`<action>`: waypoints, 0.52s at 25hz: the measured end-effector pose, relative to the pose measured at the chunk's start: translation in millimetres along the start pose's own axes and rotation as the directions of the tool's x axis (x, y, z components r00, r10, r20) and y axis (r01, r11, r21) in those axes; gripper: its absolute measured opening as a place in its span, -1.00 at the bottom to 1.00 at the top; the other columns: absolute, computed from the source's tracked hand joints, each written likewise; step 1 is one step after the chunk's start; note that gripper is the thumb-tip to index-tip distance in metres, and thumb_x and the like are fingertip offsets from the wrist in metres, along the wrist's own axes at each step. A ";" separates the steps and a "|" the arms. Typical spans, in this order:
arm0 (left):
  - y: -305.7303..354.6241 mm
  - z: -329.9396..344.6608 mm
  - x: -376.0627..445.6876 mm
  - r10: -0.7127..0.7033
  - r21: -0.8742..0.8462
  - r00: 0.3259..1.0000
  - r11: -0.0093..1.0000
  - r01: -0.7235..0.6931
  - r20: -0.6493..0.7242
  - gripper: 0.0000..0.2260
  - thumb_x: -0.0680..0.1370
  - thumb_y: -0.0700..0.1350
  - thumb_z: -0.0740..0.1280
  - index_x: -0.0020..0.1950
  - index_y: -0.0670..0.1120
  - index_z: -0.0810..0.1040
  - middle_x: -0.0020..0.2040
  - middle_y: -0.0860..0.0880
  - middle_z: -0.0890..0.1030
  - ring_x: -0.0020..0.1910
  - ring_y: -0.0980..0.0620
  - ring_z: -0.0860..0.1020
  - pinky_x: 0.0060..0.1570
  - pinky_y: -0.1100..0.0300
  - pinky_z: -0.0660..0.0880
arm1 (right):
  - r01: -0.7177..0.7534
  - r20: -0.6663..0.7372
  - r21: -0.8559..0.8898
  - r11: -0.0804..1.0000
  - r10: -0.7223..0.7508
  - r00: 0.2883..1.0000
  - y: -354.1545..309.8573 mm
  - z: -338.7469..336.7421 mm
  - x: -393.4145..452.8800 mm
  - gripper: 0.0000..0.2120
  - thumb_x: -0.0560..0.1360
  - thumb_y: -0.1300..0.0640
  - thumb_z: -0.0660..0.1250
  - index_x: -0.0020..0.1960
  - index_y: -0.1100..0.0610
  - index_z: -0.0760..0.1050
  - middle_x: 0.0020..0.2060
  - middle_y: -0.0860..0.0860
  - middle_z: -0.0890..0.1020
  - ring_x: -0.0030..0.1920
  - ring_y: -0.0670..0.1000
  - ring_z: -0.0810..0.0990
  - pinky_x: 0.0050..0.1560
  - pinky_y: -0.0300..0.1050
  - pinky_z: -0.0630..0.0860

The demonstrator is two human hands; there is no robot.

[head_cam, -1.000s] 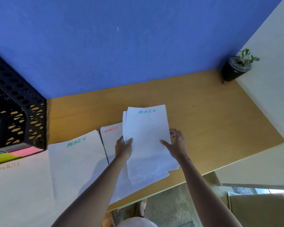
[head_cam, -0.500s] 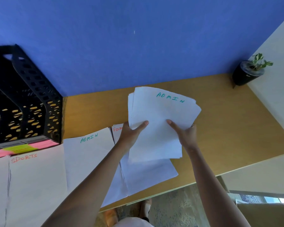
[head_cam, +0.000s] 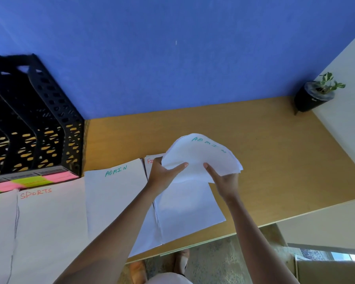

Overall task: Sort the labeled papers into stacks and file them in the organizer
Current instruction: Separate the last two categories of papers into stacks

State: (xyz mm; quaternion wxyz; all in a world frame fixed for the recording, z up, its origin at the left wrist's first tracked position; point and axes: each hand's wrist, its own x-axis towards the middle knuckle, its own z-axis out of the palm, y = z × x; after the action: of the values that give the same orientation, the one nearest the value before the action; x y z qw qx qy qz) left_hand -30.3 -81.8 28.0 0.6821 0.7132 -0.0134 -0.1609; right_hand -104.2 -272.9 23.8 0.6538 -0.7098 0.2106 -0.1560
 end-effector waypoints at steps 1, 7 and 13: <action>1.2 -0.1 -1.2 -0.009 -0.011 1.000 1.000 0.008 -0.006 -0.81 0.37 0.00 0.59 -0.12 0.27 0.69 -0.10 0.19 0.73 -0.09 0.25 0.68 -0.18 0.42 0.54 | -0.018 -0.024 -0.028 0.999 0.018 1.000 -2.3 2.6 -0.2 -0.83 0.35 -0.13 0.57 -0.08 -0.20 0.67 -0.13 -0.04 0.75 -0.06 0.10 0.71 -0.13 0.07 0.66; 6.2 -15.8 2.8 0.041 -0.008 0.985 0.999 -0.043 -0.170 -0.82 0.41 -0.03 0.57 -0.03 0.15 0.68 -0.10 0.28 0.71 -0.04 0.31 0.66 -0.18 0.55 0.47 | 0.086 0.028 -0.206 0.975 -0.082 0.996 -20.2 25.3 9.9 -0.87 0.48 -0.08 0.47 -0.23 -0.20 0.59 -0.37 -0.25 0.67 -0.38 -0.24 0.63 -0.43 -0.40 0.44; -27.2 -72.5 -5.1 -0.226 0.151 0.891 0.940 0.305 -0.394 -0.86 0.42 -0.07 0.53 -0.14 0.01 0.59 -0.15 0.06 0.65 -0.08 -0.02 0.66 -0.11 0.24 0.48 | -0.032 0.167 -0.446 0.894 0.118 0.979 5.2 91.0 0.3 -0.70 0.52 0.11 0.40 0.23 0.11 0.50 0.01 -0.02 0.67 0.02 0.09 0.66 -0.10 -0.13 0.52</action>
State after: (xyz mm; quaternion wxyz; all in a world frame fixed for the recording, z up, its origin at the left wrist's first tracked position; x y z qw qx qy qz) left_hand -22.5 -8.5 3.8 0.5652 0.7931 0.1970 -0.1130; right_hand -59.3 -194.9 9.8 0.4988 -0.8422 0.2044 -0.0102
